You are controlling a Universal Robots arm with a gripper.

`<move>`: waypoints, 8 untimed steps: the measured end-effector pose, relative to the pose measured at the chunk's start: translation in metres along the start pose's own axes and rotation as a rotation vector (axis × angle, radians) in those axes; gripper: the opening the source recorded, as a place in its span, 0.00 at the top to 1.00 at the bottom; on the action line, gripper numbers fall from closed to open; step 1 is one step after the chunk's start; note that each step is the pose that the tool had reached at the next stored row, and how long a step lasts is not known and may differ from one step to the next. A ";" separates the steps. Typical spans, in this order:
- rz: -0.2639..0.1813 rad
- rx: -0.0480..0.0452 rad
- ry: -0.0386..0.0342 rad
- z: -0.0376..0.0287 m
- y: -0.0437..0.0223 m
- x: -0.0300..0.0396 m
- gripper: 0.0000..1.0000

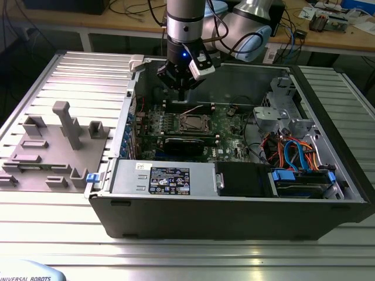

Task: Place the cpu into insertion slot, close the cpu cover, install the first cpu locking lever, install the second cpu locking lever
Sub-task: 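Install the first cpu locking lever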

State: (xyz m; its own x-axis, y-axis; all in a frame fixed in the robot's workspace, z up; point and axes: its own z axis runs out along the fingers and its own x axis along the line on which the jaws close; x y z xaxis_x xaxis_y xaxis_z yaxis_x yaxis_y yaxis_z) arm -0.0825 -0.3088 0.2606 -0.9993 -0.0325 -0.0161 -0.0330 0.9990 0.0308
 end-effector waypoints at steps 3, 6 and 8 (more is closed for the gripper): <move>0.000 -0.0136 -0.0008 0.0002 -0.0001 -0.0001 0.89; 0.001 -0.0465 -0.0022 0.0007 -0.0018 0.0000 0.89; 0.012 -0.0572 -0.0031 0.0024 -0.0029 -0.0001 0.89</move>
State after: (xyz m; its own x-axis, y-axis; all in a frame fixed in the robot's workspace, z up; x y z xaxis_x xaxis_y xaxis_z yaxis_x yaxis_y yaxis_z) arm -0.0823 -0.3116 0.2581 -0.9996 -0.0201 -0.0184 -0.0216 0.9959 0.0881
